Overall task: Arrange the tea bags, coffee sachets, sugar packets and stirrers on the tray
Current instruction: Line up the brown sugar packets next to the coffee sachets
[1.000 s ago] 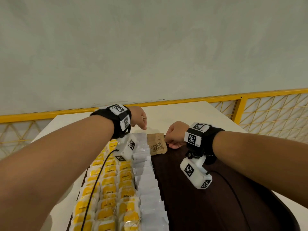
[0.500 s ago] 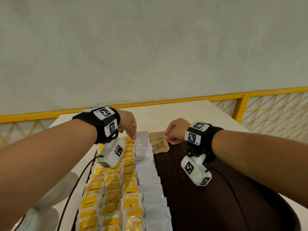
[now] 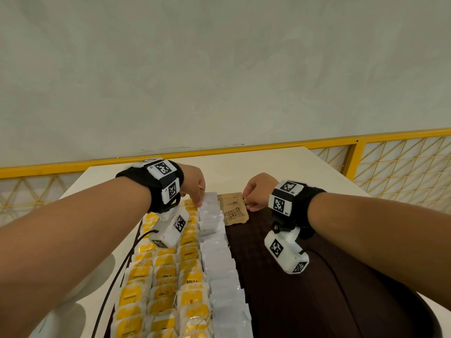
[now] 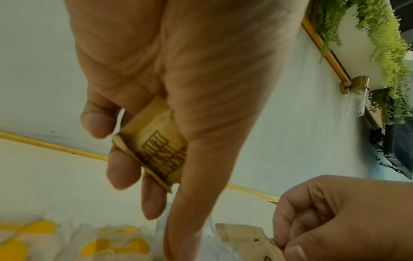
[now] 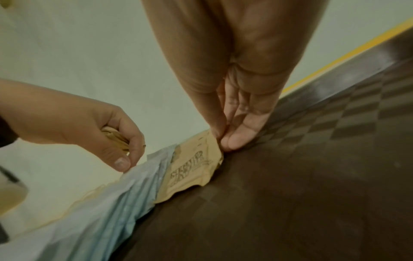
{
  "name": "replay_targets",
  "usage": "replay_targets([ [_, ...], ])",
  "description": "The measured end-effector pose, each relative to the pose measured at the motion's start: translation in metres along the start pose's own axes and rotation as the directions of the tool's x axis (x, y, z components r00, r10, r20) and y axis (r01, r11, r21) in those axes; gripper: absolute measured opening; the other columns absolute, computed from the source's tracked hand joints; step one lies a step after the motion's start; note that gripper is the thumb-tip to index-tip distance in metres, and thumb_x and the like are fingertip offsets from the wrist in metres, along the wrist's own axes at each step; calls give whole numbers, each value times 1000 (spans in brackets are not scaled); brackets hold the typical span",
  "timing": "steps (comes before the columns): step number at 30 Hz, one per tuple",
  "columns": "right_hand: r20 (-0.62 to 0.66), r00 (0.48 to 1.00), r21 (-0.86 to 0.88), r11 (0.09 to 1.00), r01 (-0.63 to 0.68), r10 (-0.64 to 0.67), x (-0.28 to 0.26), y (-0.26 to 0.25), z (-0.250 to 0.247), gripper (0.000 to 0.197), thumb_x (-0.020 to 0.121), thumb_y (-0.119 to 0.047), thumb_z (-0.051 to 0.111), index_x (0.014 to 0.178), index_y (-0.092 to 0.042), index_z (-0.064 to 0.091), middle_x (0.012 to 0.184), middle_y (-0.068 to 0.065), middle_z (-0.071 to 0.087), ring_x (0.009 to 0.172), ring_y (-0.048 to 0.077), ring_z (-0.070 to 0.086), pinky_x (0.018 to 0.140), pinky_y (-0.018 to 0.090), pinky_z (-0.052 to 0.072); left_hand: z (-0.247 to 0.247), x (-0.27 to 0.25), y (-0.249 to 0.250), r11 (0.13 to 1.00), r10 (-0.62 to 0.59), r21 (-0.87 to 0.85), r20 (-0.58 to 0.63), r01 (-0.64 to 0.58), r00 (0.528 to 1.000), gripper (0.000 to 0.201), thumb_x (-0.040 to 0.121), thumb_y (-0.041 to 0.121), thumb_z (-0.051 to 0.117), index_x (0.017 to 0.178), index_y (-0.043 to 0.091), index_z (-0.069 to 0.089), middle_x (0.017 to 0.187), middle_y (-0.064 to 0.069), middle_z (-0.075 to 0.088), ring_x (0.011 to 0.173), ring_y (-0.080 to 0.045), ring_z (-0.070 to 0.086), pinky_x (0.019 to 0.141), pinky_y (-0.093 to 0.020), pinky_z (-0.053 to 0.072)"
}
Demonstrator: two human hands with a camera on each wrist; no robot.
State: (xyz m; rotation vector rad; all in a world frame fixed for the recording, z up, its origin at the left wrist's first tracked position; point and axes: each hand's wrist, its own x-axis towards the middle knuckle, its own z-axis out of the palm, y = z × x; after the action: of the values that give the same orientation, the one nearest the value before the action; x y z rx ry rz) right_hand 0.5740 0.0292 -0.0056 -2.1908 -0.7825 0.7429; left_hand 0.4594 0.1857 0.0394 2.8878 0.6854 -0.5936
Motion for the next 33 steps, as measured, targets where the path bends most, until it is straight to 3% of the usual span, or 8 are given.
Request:
replay_targets([
  [2,-79,996,-47,998,34,-37,-1,-1,-2,19,84,0,65,70,-11,59,70,8,65,58,16,65,65,29,60,1,0,0,1000,2,-13,-9,-2,1000,8,83,27,71,84,19,68,70,7,55,65,-10,49,59,-20,39],
  [5,-78,996,67,997,43,-38,-18,-5,-2,19,88,3,58,71,-6,57,75,14,64,64,20,64,62,27,58,2,-1,-2,999,-3,-42,-27,2,1000,10,82,30,72,82,21,68,75,6,58,66,-10,50,65,-22,41],
  [9,228,973,228,973,-36,-17,-55,-7,10,11,88,7,57,81,1,61,86,20,65,74,22,66,73,29,59,4,-5,-3,999,-7,-46,-31,6,999,11,81,31,72,84,21,70,81,4,60,67,-10,51,63,-21,41],
  [11,307,951,232,971,-63,-12,-66,-5,20,10,88,9,55,84,1,60,87,19,64,80,23,66,78,31,58,5,-7,-2,999,-4,-50,-42,2,999,11,82,29,72,85,19,70,78,4,60,65,-9,50,59,-19,39],
  [20,287,956,246,969,-17,-56,-67,-3,35,21,83,17,56,75,-2,60,77,14,62,75,20,63,86,37,56,4,-13,0,996,3,-84,-97,-11,995,10,83,25,71,87,17,71,69,8,56,61,-8,48,56,-19,38],
  [24,236,971,186,983,-4,-41,-65,-4,30,15,84,10,59,77,-2,63,82,12,63,87,26,67,89,39,55,2,-16,-2,995,4,-99,-103,-14,995,8,84,28,70,85,20,69,78,6,60,65,-8,50,59,-19,39],
  [28,152,986,191,981,42,-72,-61,-5,33,16,82,11,60,83,-4,65,102,20,67,105,29,65,92,37,54,1,-20,-5,996,-9,-89,-73,2,997,11,82,31,72,83,21,68,77,7,60,68,-9,52,64,-21,41],
  [33,130,986,140,986,89,-107,-54,-11,41,22,80,8,64,74,-13,67,93,12,67,104,28,66,92,39,54,6,-24,-9,996,-4,-91,-71,-2,997,10,81,31,72,83,22,69,77,7,61,66,-9,51,66,-22,41],
])
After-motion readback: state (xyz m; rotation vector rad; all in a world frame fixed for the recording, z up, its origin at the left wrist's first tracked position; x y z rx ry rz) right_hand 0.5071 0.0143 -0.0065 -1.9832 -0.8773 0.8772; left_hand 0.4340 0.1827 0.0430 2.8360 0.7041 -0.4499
